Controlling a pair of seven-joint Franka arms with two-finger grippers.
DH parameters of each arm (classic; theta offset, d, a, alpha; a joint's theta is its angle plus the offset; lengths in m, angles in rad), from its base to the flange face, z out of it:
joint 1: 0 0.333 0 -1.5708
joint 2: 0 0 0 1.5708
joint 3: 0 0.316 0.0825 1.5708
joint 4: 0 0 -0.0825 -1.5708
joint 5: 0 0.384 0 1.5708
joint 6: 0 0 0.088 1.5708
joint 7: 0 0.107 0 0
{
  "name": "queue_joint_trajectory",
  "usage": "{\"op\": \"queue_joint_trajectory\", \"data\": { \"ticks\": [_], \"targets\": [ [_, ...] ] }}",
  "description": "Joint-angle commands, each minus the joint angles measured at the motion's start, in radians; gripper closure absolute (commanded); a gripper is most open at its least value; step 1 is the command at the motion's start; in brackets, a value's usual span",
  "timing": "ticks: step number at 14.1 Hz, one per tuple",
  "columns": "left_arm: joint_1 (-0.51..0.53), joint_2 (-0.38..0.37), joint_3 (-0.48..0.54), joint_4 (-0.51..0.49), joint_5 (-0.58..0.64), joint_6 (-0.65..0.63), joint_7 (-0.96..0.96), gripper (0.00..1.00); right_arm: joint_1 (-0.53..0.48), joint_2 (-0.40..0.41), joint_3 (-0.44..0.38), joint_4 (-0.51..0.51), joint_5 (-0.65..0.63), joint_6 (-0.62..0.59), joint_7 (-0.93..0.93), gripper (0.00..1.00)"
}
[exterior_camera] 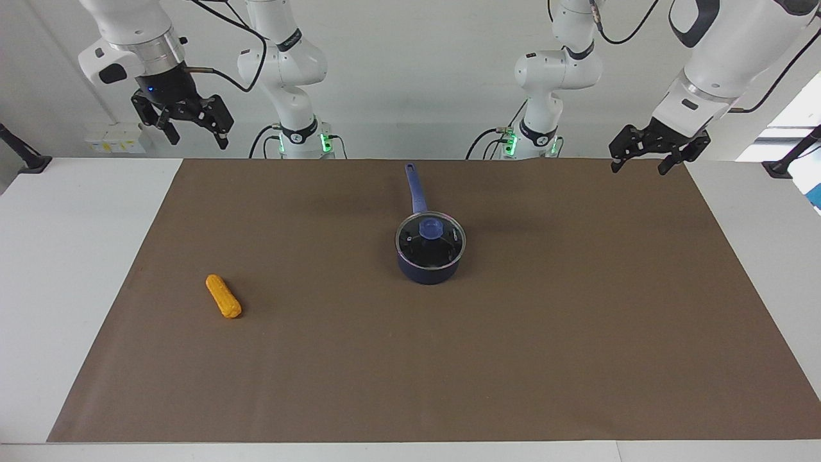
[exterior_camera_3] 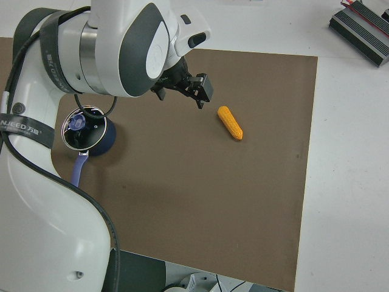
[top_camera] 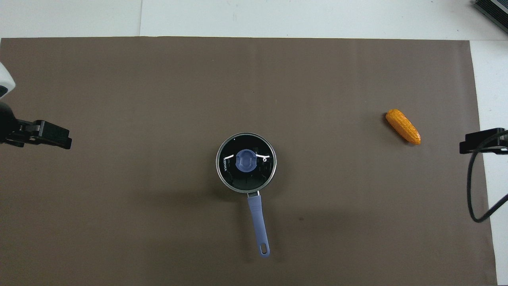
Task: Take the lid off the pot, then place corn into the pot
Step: 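Move the left gripper toward the glass lid on the black pot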
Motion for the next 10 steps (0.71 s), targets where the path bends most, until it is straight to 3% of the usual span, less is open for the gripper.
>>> {"op": "queue_joint_trajectory", "data": {
  "ticks": [1, 10],
  "targets": [
    [-0.043, -0.029, 0.007, -0.075, -0.009, 0.054, -0.012, 0.0, -0.006, -0.016, 0.004, -0.013, 0.002, 0.002, -0.025, 0.0],
    [-0.214, -0.026, 0.005, -0.26, -0.01, 0.286, -0.017, 0.0, -0.006, -0.016, 0.004, -0.013, 0.002, 0.002, -0.025, 0.0]
  ]
}}
